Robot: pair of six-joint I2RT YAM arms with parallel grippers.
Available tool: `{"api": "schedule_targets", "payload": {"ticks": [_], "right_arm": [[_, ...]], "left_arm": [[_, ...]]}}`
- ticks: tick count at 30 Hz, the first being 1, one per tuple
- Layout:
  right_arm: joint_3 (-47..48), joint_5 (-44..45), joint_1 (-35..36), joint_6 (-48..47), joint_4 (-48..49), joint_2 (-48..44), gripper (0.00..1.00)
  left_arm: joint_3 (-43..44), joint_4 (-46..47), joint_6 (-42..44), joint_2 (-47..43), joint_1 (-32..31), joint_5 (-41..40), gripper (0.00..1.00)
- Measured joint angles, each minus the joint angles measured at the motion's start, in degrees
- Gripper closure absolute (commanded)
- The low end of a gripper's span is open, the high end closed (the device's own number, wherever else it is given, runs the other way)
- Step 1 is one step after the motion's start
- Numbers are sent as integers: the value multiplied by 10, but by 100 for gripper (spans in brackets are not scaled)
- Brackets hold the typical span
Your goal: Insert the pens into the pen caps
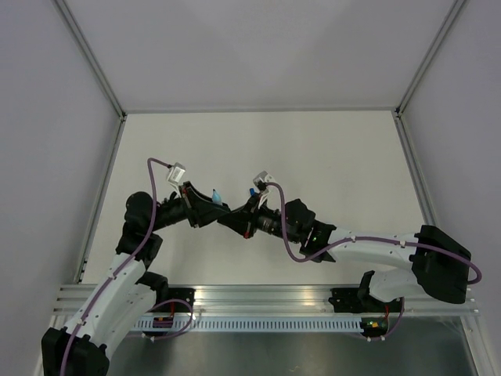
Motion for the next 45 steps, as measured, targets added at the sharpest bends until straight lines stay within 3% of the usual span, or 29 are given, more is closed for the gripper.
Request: {"api": "schedule_targets", "payload": {"ticks": [2,4,6,20,37,44,45], "right_arm": [[0,-18,0,10,12,0,100],[0,-34,0,19,26,0,100],[-1,-48,0,28,40,-2,100],[-47,-69,0,90,183,-6,100],[-51,-80,-2,102,209,-9,100],[-50,-90,-3,104,210,-3,98],[-50,-90,-3,104,208,-3,95]], "left_arm": [[-7,36,-18,-2,0,12,64],[-12,66,-35,-2,0,22,76],[-17,95,-50,-4,0,29,78],[-48,232,-150,-31,-3,45,62],[-62,320,-213,-17,-3,39,68],[-61,319,-220,-12,-3,38,98],[-61,316,-220,-12,-3,38,98]]}}
